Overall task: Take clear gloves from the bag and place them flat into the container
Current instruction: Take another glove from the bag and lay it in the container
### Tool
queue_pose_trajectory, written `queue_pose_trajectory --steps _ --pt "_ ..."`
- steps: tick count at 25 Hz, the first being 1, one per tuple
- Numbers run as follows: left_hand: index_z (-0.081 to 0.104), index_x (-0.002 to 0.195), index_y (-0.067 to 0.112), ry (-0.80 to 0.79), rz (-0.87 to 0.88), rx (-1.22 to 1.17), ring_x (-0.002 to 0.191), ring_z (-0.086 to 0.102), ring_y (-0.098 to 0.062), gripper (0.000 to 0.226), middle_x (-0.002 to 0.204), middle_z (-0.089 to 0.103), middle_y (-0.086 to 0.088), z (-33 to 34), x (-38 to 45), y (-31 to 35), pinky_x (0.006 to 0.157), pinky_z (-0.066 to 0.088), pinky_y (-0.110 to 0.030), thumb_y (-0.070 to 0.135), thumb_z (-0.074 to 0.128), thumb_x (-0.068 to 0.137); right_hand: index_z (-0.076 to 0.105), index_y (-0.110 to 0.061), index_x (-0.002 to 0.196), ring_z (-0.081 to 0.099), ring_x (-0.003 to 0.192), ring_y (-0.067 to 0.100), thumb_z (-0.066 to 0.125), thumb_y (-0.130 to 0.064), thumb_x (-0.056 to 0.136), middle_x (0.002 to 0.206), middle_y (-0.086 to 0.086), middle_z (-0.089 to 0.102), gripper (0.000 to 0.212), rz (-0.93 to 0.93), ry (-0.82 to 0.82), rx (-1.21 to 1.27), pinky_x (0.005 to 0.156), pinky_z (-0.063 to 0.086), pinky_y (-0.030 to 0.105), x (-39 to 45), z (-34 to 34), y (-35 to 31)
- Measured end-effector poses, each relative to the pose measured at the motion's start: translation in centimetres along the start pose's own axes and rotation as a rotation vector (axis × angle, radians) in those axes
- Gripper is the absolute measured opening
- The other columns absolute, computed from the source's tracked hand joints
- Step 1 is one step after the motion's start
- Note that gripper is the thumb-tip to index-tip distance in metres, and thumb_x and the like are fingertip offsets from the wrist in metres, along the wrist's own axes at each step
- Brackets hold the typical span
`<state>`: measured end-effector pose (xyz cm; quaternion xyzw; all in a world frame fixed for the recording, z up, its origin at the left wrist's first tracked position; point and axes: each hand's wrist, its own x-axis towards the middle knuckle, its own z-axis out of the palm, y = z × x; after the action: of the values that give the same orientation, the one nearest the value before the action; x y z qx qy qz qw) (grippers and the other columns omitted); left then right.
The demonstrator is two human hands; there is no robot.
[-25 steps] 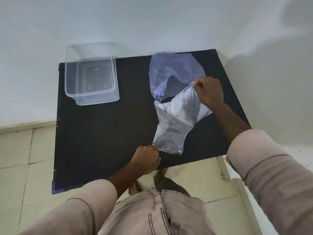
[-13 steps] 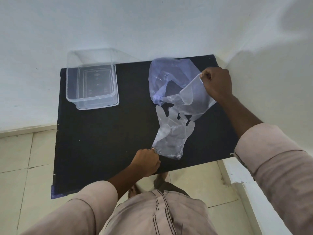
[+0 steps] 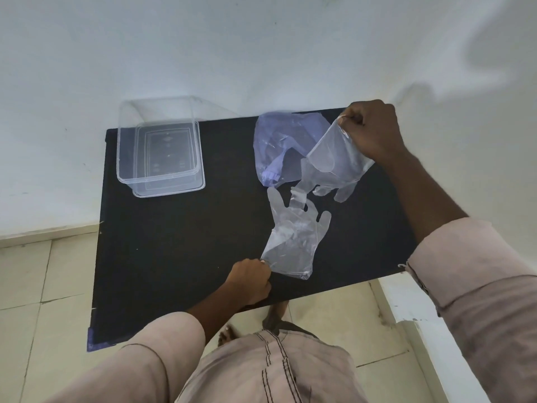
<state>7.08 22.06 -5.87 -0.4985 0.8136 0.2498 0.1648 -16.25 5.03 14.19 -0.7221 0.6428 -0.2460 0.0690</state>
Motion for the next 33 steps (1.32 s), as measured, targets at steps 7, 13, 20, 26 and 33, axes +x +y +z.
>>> queue_pose_trajectory --steps 7,13,20,26,33 --pt "0.067 0.113 0.011 -0.019 0.017 -0.408 0.097 0.067 -0.023 0.028 0.112 0.070 -0.009 -8.2 -1.0 -0.1 0.091 0.054 -0.040 0.028 0.058 0.092 0.073 -0.010 0.091 0.058 0.079 0.022 0.058 -0.018 0.090 0.089 0.007 0.072 0.017 -0.080 -0.094 -0.148 0.070 0.036 0.026 0.5 -4.2 -4.1" --pt "0.068 0.111 0.025 1.008 0.234 -0.854 0.085 0.063 -0.006 0.040 0.110 0.066 0.006 -24.9 -4.6 1.5 0.071 0.052 -0.018 0.035 0.078 0.074 0.073 -0.014 0.091 0.064 0.084 0.026 0.059 -0.019 0.091 0.084 0.002 0.069 0.014 -0.280 -0.247 -0.183 0.077 0.052 0.039 -1.5 -7.5 -10.4" --pt "0.079 0.082 0.010 0.651 0.219 -1.015 0.067 0.066 -0.013 0.009 0.075 0.072 -0.003 -30.2 -5.5 0.6 0.050 0.058 -0.028 0.018 0.079 0.077 0.067 -0.021 0.098 0.064 0.082 0.019 0.067 -0.038 0.084 0.091 -0.006 0.067 0.021 -0.218 -0.035 -0.040 0.076 0.053 0.039 -2.8 -11.3 -12.6" --pt "0.079 0.079 0.010 0.661 0.256 -1.260 0.073 0.070 -0.010 0.008 0.085 0.077 -0.013 -31.1 -6.0 -0.7 0.056 0.057 -0.030 0.015 0.079 0.074 0.058 -0.018 0.125 0.062 0.112 0.020 0.083 -0.039 0.070 0.127 0.000 0.060 0.064 0.335 -0.110 0.731 0.071 0.049 0.031 -6.3 -10.4 -8.0" --pt "0.078 0.075 0.008 0.723 0.218 -1.285 0.073 0.070 -0.012 0.004 0.088 0.077 -0.016 -31.5 -6.1 -0.9 0.055 0.055 -0.028 0.011 0.078 0.072 0.074 -0.012 0.080 0.063 0.068 0.008 0.071 -0.011 0.083 0.078 0.003 0.071 0.005 0.235 0.165 0.785 0.047 0.042 0.015 -6.1 -8.7 -9.9"
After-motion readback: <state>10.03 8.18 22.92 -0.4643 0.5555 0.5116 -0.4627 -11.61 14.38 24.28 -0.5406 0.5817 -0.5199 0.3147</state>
